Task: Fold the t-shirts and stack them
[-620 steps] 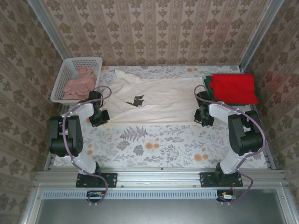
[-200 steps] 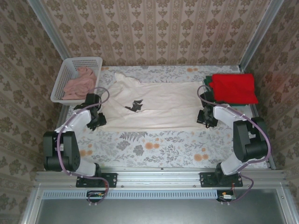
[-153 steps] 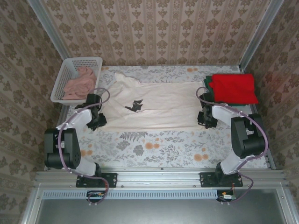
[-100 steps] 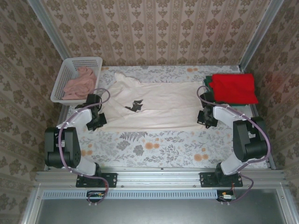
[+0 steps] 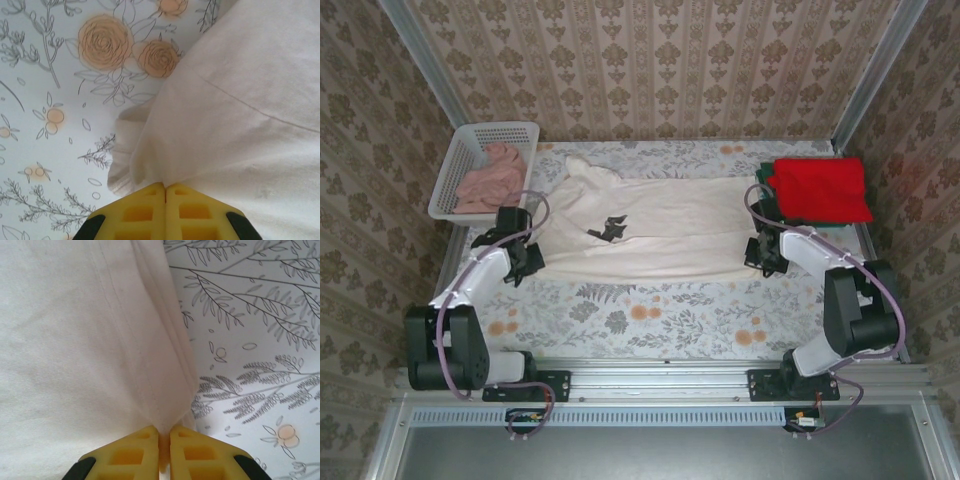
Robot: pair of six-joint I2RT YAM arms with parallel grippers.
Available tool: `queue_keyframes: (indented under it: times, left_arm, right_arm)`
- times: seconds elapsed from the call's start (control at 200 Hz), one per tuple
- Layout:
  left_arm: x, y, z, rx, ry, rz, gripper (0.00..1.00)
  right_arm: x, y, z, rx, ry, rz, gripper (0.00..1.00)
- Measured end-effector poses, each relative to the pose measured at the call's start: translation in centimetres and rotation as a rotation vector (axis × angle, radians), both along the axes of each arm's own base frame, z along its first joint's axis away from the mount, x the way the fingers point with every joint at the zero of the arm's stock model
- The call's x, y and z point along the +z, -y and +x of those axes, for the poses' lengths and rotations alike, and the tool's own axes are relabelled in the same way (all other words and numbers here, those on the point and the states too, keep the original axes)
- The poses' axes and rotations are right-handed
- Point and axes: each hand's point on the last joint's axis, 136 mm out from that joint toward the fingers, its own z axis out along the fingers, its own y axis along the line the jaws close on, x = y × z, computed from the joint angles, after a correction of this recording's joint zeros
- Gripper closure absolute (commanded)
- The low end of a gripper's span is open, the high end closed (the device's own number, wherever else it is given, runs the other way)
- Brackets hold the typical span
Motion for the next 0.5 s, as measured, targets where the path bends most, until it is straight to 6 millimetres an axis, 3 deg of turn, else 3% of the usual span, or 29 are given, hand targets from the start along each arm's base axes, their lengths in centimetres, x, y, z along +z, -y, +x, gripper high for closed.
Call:
queue_keyframes:
  times: [0.235, 0.5]
  left_arm:
    - [-1.4, -0.8, -2.2, 0.081, -0.004, -0.031, 1.00]
    - [-1.8, -0.6, -2.3, 0.108, 0.004, -0.068, 1.00]
  right_arm:
    - [1.0, 0.1, -0.9, 0.000, 0.034, 0.006, 0.86]
    - [0.4, -0.1, -1.4, 0.002, 0.008, 0.021, 0.85]
